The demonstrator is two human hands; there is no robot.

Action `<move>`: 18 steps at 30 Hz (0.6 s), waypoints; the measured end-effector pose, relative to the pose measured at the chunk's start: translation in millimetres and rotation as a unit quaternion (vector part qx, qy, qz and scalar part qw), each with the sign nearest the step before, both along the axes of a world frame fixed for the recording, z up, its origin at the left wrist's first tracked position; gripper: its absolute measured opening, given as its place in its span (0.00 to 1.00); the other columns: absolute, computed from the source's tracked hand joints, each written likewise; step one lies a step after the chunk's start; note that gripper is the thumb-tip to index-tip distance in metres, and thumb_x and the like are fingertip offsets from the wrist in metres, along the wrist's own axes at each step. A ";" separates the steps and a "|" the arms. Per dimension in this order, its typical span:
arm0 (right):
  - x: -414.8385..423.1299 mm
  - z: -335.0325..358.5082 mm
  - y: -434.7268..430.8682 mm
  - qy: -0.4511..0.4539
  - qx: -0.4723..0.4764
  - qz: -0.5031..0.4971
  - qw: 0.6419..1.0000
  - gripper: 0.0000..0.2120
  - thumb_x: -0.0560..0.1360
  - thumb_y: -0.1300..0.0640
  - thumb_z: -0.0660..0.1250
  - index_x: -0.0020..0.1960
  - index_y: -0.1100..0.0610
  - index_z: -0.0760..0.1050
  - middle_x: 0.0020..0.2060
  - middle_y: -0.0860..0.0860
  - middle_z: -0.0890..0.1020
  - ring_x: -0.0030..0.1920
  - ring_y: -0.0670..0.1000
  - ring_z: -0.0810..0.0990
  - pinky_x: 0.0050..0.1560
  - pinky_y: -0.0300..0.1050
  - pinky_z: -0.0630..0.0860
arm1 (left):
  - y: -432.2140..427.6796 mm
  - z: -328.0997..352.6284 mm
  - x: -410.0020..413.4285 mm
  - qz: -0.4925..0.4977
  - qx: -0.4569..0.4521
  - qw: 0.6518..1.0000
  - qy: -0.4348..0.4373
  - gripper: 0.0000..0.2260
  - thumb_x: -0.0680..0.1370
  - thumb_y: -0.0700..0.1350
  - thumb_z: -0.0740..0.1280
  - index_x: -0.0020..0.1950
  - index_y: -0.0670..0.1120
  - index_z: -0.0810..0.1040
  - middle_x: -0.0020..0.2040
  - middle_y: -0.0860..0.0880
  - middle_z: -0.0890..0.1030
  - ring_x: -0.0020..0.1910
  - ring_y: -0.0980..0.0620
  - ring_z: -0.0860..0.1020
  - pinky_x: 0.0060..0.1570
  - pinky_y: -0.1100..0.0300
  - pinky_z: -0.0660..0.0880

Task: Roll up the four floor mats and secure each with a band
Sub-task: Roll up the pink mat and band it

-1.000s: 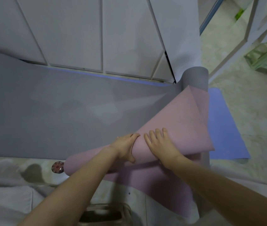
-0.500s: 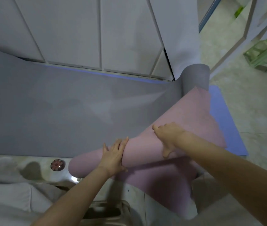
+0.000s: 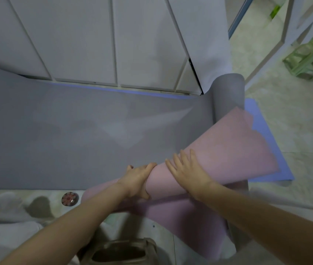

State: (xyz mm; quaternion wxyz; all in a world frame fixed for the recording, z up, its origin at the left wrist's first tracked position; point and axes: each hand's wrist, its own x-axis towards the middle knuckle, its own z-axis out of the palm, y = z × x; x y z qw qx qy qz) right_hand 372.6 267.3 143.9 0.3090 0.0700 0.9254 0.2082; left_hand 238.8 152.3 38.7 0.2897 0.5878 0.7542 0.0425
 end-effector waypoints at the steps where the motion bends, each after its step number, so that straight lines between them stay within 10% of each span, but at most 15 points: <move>1: 0.2 -5.7 -1.1 0.010 0.001 -0.007 1.000 0.30 0.79 0.60 0.54 0.76 0.62 0.44 0.71 0.66 0.58 0.70 0.68 0.59 0.68 0.68 0.52 | 1.1 1.8 -2.3 -0.005 -0.004 1.000 0.001 0.44 0.64 0.57 0.75 0.74 0.51 0.55 0.68 0.49 0.71 0.65 0.48 0.71 0.57 0.51 0.63; 5: -6.5 -6.8 1.2 0.023 -0.017 -0.032 0.999 0.49 0.66 0.51 0.75 0.74 0.62 0.48 0.66 0.63 0.63 0.64 0.64 0.65 0.66 0.65 0.59 | 4.1 13.9 -22.1 -0.022 -0.016 0.999 0.031 0.43 0.64 0.57 0.75 0.73 0.52 0.57 0.68 0.50 0.71 0.65 0.48 0.72 0.60 0.47 0.65; 10: -36.4 7.4 8.0 0.106 0.032 -0.006 0.994 0.54 0.43 0.41 0.81 0.64 0.59 0.67 0.51 0.57 0.78 0.50 0.59 0.77 0.53 0.59 0.73 | 2.0 32.6 -45.5 0.048 -0.005 0.999 0.025 0.47 0.67 0.55 0.74 0.77 0.52 0.49 0.71 0.47 0.63 0.70 0.47 0.65 0.65 0.36 0.59; 13: -52.5 16.7 15.9 0.102 0.029 0.056 0.993 0.48 0.56 0.47 0.79 0.68 0.61 0.61 0.58 0.59 0.72 0.58 0.60 0.73 0.61 0.62 0.67 | -11.3 32.0 -45.1 0.110 0.057 0.990 0.062 0.50 0.68 0.55 0.72 0.78 0.51 0.40 0.72 0.46 0.60 0.72 0.47 0.60 0.68 0.37 0.55; 18: -66.5 30.7 23.7 0.188 0.055 0.072 0.978 0.48 0.35 0.48 0.80 0.54 0.59 0.71 0.40 0.55 0.78 0.39 0.56 0.76 0.46 0.56 0.74 | -31.0 14.4 -46.2 0.191 0.154 0.964 0.104 0.54 0.60 0.53 0.77 0.72 0.57 0.41 0.70 0.42 0.66 0.71 0.40 0.64 0.65 0.32 0.57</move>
